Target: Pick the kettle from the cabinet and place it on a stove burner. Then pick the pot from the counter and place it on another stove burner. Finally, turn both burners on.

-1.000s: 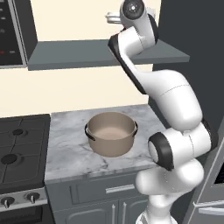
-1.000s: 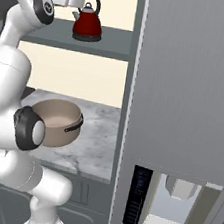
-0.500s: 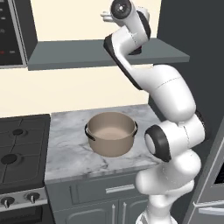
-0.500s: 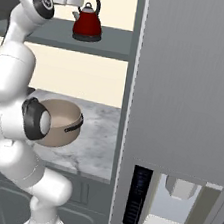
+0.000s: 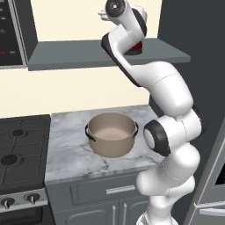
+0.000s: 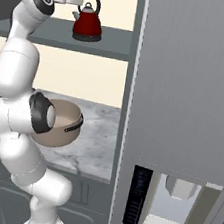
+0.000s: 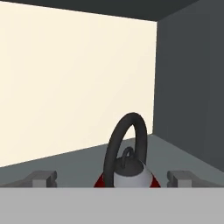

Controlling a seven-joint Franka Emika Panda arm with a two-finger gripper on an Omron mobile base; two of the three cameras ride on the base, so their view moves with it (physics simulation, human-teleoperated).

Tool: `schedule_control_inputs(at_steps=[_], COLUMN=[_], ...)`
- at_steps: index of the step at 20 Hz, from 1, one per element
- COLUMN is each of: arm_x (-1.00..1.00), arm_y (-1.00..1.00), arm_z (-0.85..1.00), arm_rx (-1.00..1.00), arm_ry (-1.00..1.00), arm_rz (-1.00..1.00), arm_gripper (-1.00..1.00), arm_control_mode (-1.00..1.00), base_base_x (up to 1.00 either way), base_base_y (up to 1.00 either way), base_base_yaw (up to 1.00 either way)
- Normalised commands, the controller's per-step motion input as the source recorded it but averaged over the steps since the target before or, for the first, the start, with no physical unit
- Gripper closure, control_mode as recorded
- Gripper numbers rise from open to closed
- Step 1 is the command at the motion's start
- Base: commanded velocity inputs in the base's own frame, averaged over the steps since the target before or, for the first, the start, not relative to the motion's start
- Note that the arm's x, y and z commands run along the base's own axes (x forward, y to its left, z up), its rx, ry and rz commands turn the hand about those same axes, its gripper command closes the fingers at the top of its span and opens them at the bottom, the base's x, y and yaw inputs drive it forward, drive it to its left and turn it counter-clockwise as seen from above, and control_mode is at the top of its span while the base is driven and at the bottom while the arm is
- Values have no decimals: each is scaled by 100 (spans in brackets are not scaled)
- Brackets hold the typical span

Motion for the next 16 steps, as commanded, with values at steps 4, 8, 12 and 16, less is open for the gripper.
schedule_control_inputs(at_steps=[4,8,12,16], arm_x=[16,18,11,4], arm_y=[0,0,-16,-33], arm_z=[0,0,-10,-16], arm_rx=[0,0,0,0], arm_ry=[0,0,0,0], arm_rz=[-1,0,0,-2], arm_gripper=[-100,-100,-100,-100], arm_control_mode=[-100,-100,-100,-100], base_base_x=[0,0,0,0], base_base_y=[0,0,0,0], base_base_yaw=[0,0,0,0])
